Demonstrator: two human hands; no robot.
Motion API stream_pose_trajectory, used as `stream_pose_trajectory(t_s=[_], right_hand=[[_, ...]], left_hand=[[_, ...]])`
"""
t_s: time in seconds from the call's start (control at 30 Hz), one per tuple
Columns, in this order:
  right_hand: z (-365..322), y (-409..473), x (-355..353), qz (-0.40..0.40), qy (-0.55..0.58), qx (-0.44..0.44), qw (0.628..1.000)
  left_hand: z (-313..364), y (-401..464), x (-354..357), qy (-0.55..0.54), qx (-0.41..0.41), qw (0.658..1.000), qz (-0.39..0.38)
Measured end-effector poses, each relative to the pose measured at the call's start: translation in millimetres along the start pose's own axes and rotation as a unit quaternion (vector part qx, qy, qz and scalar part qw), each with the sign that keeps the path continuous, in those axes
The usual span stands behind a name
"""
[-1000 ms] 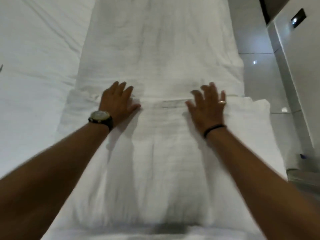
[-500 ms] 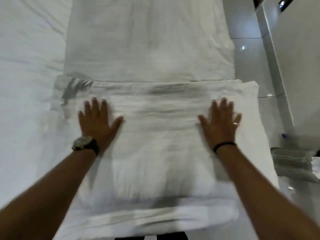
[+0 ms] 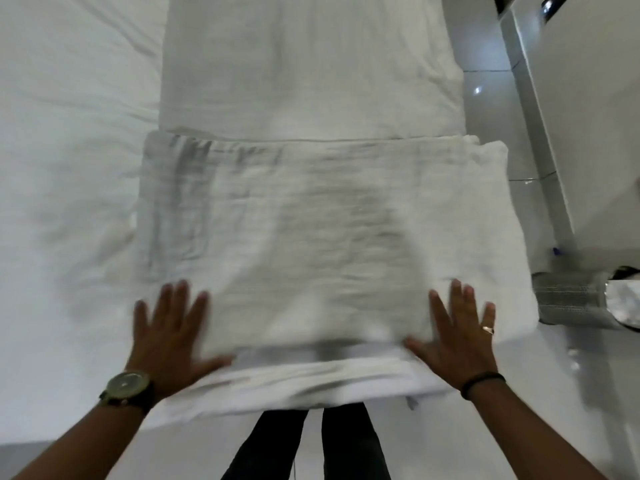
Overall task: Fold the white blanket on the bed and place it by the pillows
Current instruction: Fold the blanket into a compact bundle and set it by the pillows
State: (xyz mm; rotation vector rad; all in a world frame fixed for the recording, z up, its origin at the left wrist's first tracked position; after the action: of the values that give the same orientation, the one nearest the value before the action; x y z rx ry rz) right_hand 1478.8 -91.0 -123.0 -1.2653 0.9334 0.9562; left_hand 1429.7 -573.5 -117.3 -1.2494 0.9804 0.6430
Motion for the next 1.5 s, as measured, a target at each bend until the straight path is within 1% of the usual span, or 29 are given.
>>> stream_pose_trajectory(t_s=[0.03,0.07,0.1,0.13,0.2,0.23,0.33,0.4,0.5,0.57,0.63,0.7,0.77,0.87,0.93,0.97,1.03,1.13,1.23,1.27,1.3,1.33,1.4,1.5], right_hand=[[-15.1,-3.2,-1.0,0.015,-0.014,-0.026,0.999],[-24.9,-5.3,-1.3,0.024,-0.025,-0.040,0.999],[-31.4,-6.9,-1.5,0.035,-0.027,-0.039,0.998],[-36.0,-5.8,-2.0,0.042,-0.023,-0.029,0.998],[-47.9,3.3,-8.2,0.068,-0.028,-0.019,0.997],[-54.5,10.4,-11.2,0.077,-0.028,-0.023,0.996],[-66.9,24.3,-15.2,0.053,-0.023,-0.035,0.998],[-72.4,19.8,-16.6,0.066,-0.037,-0.045,0.996],[-87.7,-2.1,-28.6,0.073,-0.059,-0.048,0.994],[-101.0,-18.1,-43.6,0.068,-0.039,-0.035,0.996],[-113.9,-35.5,-56.7,0.055,-0.019,-0.031,0.998],[-121.1,-57.5,-73.8,0.065,-0.011,-0.032,0.997],[-121.2,-77.5,-88.2,0.073,-0.007,-0.033,0.997],[-113.0,-125.6,-103.4,0.100,-0.026,-0.031,0.994],[-106.1,-157.6,-105.9,0.107,-0.014,-0.039,0.993],[-101.8,-173.4,-99.4,0.099,-0.016,-0.043,0.994],[-98.8,-212.1,-79.9,0.059,-0.008,-0.056,0.997],[-105.7,-274.1,-40.3,0.014,0.046,-0.074,0.996],[-114.2,-322.6,-2.5,-0.048,0.047,-0.090,0.994],[-116.2,-333.8,2.6,-0.064,0.040,-0.094,0.993],[-116.7,-341.2,4.8,-0.076,0.034,-0.097,0.992],[-115.4,-344.3,1.9,-0.076,0.031,-0.098,0.992],[-111.5,-340.8,-14.4,-0.068,0.028,-0.092,0.993],[-104.3,-308.7,-65.0,-0.018,0.028,-0.071,0.997]], left_hand=[[21.3,-4.1,1.4,0.025,0.063,0.998,0.005],[37.6,-6.3,3.8,0.041,0.104,0.994,0.011],[45.2,-6.9,5.6,0.045,0.110,0.993,0.010],[46.7,-4.2,6.4,0.036,0.091,0.995,0.009],[45.3,4.1,3.9,0.032,0.041,0.998,0.033],[45.8,8.5,1.6,0.038,0.029,0.998,0.044],[42.8,14.8,-1.8,0.057,0.019,0.997,0.057],[36.0,9.7,0.7,0.047,0.009,0.998,0.049],[24.8,-19.1,1.5,0.040,-0.007,0.998,0.041],[15.2,-37.7,-4.8,0.031,-0.017,0.998,0.043],[5.1,-61.6,-26.2,0.008,-0.036,0.997,0.063],[-2.0,-89.3,-45.0,-0.011,-0.064,0.995,0.081],[1.8,-117.8,-56.3,-0.014,-0.079,0.993,0.083],[22.2,-170.4,-62.5,0.004,-0.074,0.993,0.091],[34.2,-202.6,-53.7,0.018,-0.076,0.994,0.074],[41.4,-219.8,-47.0,0.018,-0.076,0.995,0.067],[52.3,-252.8,-23.0,0.021,-0.082,0.995,0.045],[58.2,-298.5,24.0,0.020,-0.082,0.996,-0.010],[61.3,-329.4,57.1,0.017,-0.057,0.998,0.008],[59.9,-332.8,68.0,0.027,-0.049,0.998,-0.002],[56.9,-331.3,75.8,0.039,-0.042,0.998,0.006],[56.9,-329.2,76.4,0.041,-0.039,0.998,0.003],[64.5,-330.6,53.5,0.039,-0.056,0.998,-0.005],[60.9,-309.8,13.0,0.052,-0.086,0.994,0.031]])
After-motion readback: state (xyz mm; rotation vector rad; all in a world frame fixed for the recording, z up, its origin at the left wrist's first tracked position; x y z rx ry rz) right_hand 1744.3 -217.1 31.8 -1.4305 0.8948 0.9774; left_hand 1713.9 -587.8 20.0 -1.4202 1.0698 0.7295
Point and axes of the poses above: each hand's wrist, its own y-axis towards the middle knuckle, its own x-axis out of the palm, z = x × y, the point moved 8 cm from there along y, towards the middle knuckle, and after that the axes turned 3 degrees about -z, right-handed, at the moved point
